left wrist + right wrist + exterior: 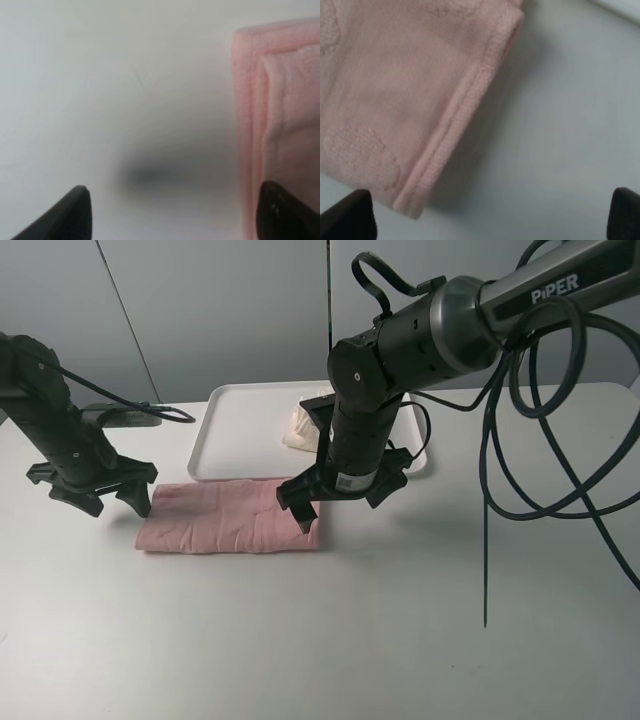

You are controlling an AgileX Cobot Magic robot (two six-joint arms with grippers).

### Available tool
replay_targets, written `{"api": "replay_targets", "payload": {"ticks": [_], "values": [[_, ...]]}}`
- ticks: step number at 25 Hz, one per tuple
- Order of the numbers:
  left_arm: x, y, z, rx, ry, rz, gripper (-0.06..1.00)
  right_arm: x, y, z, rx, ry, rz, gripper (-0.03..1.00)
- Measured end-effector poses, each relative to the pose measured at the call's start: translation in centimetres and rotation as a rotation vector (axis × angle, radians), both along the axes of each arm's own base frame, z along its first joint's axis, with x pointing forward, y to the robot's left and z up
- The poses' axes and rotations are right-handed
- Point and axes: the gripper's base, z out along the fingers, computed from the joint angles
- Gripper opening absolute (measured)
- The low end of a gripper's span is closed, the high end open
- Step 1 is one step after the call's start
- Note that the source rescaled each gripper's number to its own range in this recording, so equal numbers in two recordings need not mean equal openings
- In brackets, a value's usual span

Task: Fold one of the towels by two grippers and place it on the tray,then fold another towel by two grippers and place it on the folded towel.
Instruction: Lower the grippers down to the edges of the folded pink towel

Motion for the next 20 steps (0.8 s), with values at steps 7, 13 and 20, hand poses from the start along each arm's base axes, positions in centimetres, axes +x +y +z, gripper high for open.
{"api": "replay_targets", "payload": {"ticks": [7,13,20], "values": [[0.1,-0.3,-0.2,0.039,-0.002,-0.044,0.82,-0.1,0.0,0.0,0.0,0.015,0.003,1.0],[0.2,-0.2,-1.3,0.053,0.03,-0.048,0.84,-0.3,0.1,0.0,0.006,0.031,0.024,1.0],[0.6,-0.3,-0.7,0.054,0.05,-0.047,0.84,-0.4,0.1,0.0,0.002,0.035,0.041,1.0]]}}
